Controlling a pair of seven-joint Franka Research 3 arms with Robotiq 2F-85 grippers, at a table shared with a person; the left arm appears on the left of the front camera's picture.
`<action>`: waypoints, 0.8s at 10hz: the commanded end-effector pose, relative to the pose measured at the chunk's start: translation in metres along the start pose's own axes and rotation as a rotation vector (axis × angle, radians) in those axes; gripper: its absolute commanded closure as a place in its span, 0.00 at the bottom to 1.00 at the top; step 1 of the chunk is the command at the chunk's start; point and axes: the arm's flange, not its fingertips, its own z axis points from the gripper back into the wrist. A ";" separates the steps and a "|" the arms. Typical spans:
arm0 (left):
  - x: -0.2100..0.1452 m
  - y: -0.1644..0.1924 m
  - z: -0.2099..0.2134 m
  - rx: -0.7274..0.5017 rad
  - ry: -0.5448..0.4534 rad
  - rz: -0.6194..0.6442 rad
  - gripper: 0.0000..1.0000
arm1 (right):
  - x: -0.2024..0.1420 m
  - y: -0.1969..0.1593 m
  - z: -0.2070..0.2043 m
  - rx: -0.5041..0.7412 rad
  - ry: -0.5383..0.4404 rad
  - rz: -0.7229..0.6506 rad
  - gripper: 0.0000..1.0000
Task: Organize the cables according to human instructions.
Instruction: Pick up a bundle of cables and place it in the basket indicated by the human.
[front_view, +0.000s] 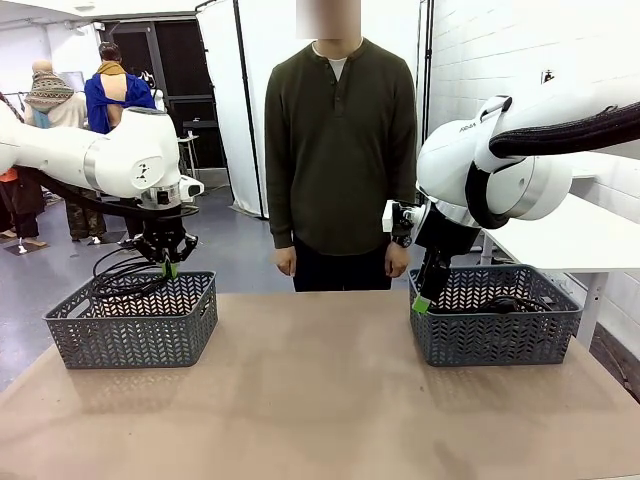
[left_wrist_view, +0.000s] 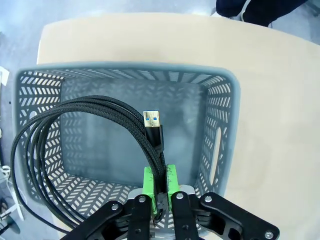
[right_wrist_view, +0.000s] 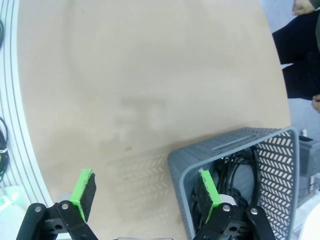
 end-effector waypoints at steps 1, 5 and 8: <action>0.008 -0.002 -0.001 -0.004 -0.015 0.008 1.00 | 0.000 0.001 -0.001 -0.002 0.003 -0.004 0.00; 0.010 -0.004 -0.004 -0.025 -0.014 0.025 1.00 | 0.000 0.001 -0.001 -0.002 0.003 -0.004 0.00; 0.012 -0.003 -0.009 -0.038 -0.002 0.036 0.61 | 0.000 0.001 -0.001 -0.002 0.003 -0.004 0.00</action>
